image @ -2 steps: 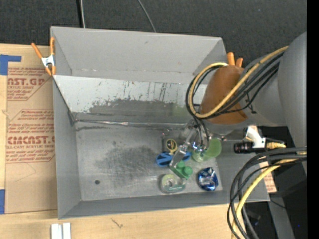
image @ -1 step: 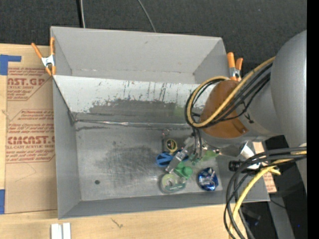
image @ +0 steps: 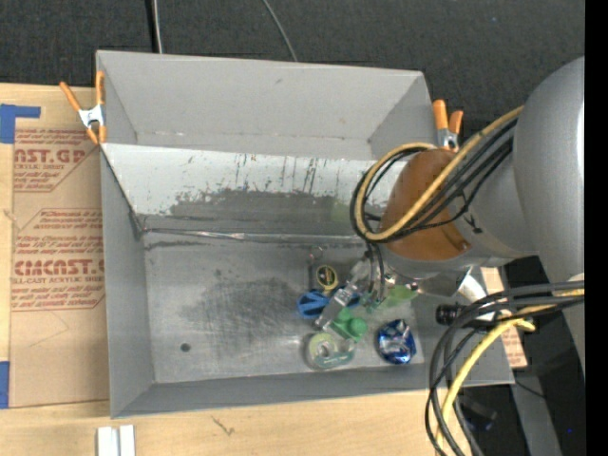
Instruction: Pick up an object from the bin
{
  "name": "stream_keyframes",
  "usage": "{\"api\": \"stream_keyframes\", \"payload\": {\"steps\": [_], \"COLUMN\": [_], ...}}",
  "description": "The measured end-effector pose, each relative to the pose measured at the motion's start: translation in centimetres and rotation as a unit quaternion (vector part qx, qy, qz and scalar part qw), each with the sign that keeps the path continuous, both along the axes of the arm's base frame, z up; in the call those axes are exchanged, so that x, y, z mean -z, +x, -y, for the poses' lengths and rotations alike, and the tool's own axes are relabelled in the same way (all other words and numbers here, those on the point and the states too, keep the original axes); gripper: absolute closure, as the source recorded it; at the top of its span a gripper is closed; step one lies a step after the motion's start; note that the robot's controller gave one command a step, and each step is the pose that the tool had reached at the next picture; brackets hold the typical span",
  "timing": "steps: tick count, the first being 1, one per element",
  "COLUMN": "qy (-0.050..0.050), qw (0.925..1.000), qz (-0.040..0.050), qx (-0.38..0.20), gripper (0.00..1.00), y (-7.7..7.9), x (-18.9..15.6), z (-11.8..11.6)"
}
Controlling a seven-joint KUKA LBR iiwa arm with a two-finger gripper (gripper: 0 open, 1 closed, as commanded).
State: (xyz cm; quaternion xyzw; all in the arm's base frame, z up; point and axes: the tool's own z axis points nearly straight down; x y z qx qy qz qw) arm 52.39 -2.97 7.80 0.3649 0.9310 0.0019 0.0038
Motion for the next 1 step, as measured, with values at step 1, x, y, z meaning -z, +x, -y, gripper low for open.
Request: {"api": "stream_keyframes", "payload": {"steps": [1], "qy": [-0.002], "qw": [1.0000], "qz": [0.0050], "qx": [0.001], "gripper": [1.00], "y": [0.25], "x": [-0.21], "z": [0.21]}}
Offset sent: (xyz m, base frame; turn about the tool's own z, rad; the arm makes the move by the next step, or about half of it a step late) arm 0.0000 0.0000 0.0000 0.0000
